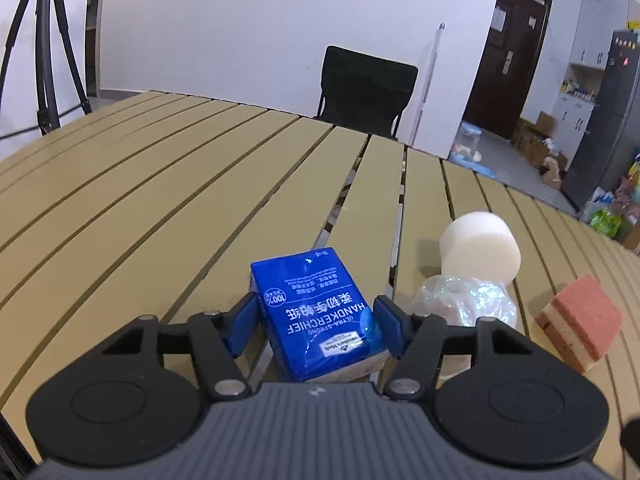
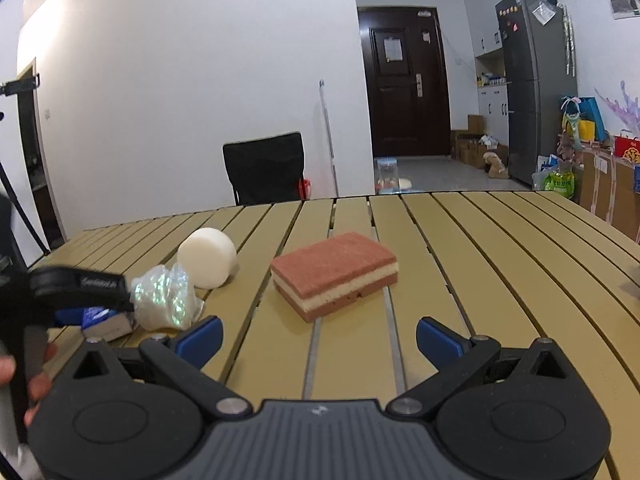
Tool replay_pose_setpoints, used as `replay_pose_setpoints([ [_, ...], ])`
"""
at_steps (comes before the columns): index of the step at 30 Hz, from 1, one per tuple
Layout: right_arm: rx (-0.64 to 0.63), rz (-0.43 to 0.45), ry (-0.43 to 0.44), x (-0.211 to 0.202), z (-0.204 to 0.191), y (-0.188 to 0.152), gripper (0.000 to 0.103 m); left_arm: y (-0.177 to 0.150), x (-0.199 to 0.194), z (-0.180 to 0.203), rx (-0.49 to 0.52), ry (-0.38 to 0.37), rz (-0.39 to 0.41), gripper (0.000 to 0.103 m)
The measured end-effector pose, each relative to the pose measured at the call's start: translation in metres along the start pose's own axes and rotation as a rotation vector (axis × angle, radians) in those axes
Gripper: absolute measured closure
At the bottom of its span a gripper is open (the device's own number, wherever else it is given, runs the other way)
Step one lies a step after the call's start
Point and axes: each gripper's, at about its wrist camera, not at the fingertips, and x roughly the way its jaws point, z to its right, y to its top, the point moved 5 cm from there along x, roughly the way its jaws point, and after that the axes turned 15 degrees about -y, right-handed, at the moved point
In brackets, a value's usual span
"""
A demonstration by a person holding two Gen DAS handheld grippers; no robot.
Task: Collect trash
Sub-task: 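Grasp the pink sponge block with the right gripper while left holds the tissue pack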
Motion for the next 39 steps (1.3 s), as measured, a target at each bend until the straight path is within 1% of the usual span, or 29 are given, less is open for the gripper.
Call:
replay_pose_setpoints([
  [4, -0.048, -0.044, -0.068, 0.025, -0.018, 0.024, 0.0, 0.003, -0.007, -0.012, -0.035, -0.045, 0.023, 0.04],
  [6, -0.054, -0.063, -0.088, 0.037, -0.025, 0.035, 0.0, 0.006, -0.011, -0.016, -0.047, -0.063, 0.039, 0.04],
  [11, -0.025, -0.143, -0.138, 0.071, -0.039, 0.059, 0.0, 0.016, -0.022, -0.024, -0.05, -0.065, 0.083, 0.04],
  [13, -0.012, -0.193, -0.171, 0.088, -0.045, 0.065, 0.0, 0.02, -0.025, -0.028, -0.055, -0.064, 0.097, 0.04],
  [17, 0.039, -0.273, -0.225, 0.113, -0.051, 0.07, 0.0, 0.025, -0.031, -0.032, -0.06, -0.054, 0.119, 0.04],
  [20, 0.056, -0.31, -0.275, 0.127, -0.054, 0.071, 0.0, 0.026, -0.033, -0.034, -0.064, -0.045, 0.122, 0.04],
  [22, 0.055, -0.337, -0.323, 0.137, -0.056, 0.069, 0.0, 0.026, -0.032, -0.035, -0.065, -0.043, 0.121, 0.04],
  [26, 0.054, -0.369, -0.374, 0.148, -0.058, 0.063, 0.0, 0.026, -0.03, -0.035, -0.063, -0.035, 0.122, 0.04],
  [28, 0.047, -0.397, -0.378, 0.151, -0.058, 0.056, 0.0, 0.027, -0.03, -0.035, -0.059, -0.036, 0.125, 0.04],
  [31, 0.059, -0.418, -0.354, 0.151, -0.054, 0.048, 0.0, 0.026, -0.031, -0.032, -0.049, -0.033, 0.128, 0.04],
  [36, 0.046, -0.382, -0.345, 0.146, -0.044, 0.046, 0.0, 0.025, -0.029, -0.03, -0.037, -0.028, 0.125, 0.04],
  [39, 0.029, -0.383, -0.332, 0.146, -0.042, 0.045, 0.0, 0.024, -0.03, -0.028, -0.027, -0.028, 0.124, 0.04],
])
